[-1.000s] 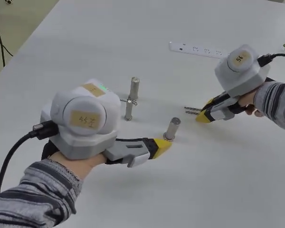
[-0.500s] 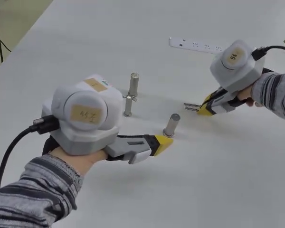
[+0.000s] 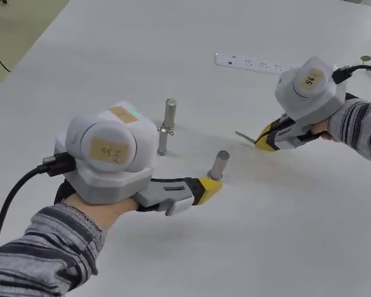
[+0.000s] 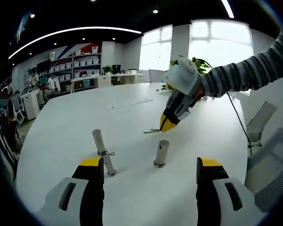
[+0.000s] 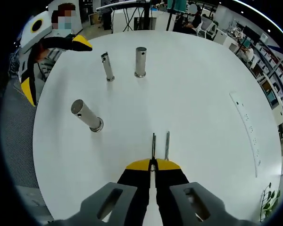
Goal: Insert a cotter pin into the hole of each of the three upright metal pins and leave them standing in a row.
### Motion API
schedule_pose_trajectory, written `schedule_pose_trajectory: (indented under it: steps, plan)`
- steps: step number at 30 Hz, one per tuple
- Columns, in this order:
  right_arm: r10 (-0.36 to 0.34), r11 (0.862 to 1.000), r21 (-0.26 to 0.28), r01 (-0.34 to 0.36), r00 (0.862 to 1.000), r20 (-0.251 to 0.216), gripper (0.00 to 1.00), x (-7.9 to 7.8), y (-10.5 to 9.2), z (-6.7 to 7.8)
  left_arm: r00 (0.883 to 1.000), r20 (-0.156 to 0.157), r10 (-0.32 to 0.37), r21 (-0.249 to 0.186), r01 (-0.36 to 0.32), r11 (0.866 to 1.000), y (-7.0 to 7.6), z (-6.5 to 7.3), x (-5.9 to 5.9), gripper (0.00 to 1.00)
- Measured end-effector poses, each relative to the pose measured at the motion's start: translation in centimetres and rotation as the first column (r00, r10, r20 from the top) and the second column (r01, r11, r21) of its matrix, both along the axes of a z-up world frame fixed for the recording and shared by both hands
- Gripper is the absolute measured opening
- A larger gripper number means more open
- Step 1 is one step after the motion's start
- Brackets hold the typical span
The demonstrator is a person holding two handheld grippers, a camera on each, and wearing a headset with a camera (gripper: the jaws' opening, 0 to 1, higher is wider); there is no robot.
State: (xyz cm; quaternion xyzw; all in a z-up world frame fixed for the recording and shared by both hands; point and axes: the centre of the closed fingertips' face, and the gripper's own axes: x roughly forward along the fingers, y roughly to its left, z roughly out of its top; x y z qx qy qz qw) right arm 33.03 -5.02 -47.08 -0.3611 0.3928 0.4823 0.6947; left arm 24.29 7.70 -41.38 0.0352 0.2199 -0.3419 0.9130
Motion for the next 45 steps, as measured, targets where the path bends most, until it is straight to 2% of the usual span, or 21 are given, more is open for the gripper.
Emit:
schedule_pose_trajectory:
  steps: [4, 7, 11, 13, 15, 18, 21, 23, 25, 28, 34, 39, 42, 45]
  plan:
    - [0.027, 0.999, 0.023, -0.028, 0.999, 0.041, 0.00, -0.8, 0.3, 1.3, 1.000, -0.001, -0.008, -0.004, 0.008, 1.000, -0.2, 0.0, -0.1, 0.76]
    - [0.061, 0.998, 0.018, -0.062, 0.996, 0.070, 0.00, -1.6, 0.4, 2.1, 1.000, -0.006, -0.014, -0.022, 0.014, 1.000, -0.5, 0.2, -0.2, 0.75]
    - [0.085, 0.996, 0.033, -0.089, 0.992, 0.093, 0.00, -2.7, 0.9, 3.0, 1.000, -0.008, -0.028, -0.032, 0.027, 0.999, -0.9, 0.3, -0.4, 0.70]
    - [0.099, 0.994, 0.036, -0.103, 0.990, 0.100, 0.00, -3.3, 1.1, 3.3, 1.000, 0.002, -0.028, -0.029, 0.028, 0.999, -1.0, 0.5, -0.5, 0.66]
    - [0.124, 0.991, 0.038, -0.129, 0.986, 0.115, 0.00, -4.1, 1.3, 3.8, 0.999, 0.017, -0.032, -0.040, 0.033, 0.999, -1.2, 0.8, -0.4, 0.64]
    - [0.151, 0.987, 0.033, -0.157, 0.979, 0.134, 0.00, -4.9, 1.6, 4.1, 0.999, 0.013, -0.041, -0.063, 0.042, 0.997, -1.5, 1.0, -0.6, 0.60]
    - [0.198, 0.978, 0.029, -0.204, 0.968, 0.156, 0.00, -6.2, 2.2, 4.3, 0.999, 0.009, -0.045, -0.067, 0.045, 0.997, -1.7, 0.9, -0.7, 0.58]
    - [0.216, 0.974, 0.027, -0.223, 0.963, 0.163, 0.00, -6.2, 2.4, 4.2, 0.999, 0.000, -0.052, -0.080, 0.051, 0.995, -1.9, 0.9, -0.9, 0.56]
    - [0.252, 0.965, 0.022, -0.260, 0.952, 0.175, 0.00, -7.1, 2.8, 4.2, 0.998, -0.013, -0.063, -0.109, 0.061, 0.992, -2.3, 0.9, -1.1, 0.52]
    - [0.277, 0.958, 0.021, -0.285, 0.944, 0.180, 0.00, -8.1, 3.3, 4.2, 0.997, -0.033, -0.074, -0.156, 0.068, 0.985, -2.8, 0.9, -1.4, 0.50]
    - [0.342, 0.936, 0.012, -0.351, 0.919, 0.196, 0.00, -9.9, 4.5, 3.9, 0.992, -0.078, -0.096, -0.216, 0.077, 0.973, -3.4, 0.6, -2.0, 0.39]
    - [0.366, 0.926, 0.014, -0.376, 0.909, 0.201, 0.00, -10.8, 5.3, 3.7, 0.986, -0.125, -0.108, -0.275, 0.070, 0.959, -3.8, 0.3, -2.3, 0.29]
    - [0.386, 0.918, 0.011, -0.397, 0.897, 0.213, 0.00, -11.4, 5.8, 3.7, 0.985, -0.139, -0.103, -0.298, 0.057, 0.953, -3.8, 0.2, -2.4, 0.25]
    - [0.393, 0.912, 0.027, -0.408, 0.892, 0.222, 0.00, -11.9, 6.4, 4.1, 0.981, -0.161, -0.106, -0.330, 0.048, 0.943, -3.9, 0.3, -2.5, 0.18]
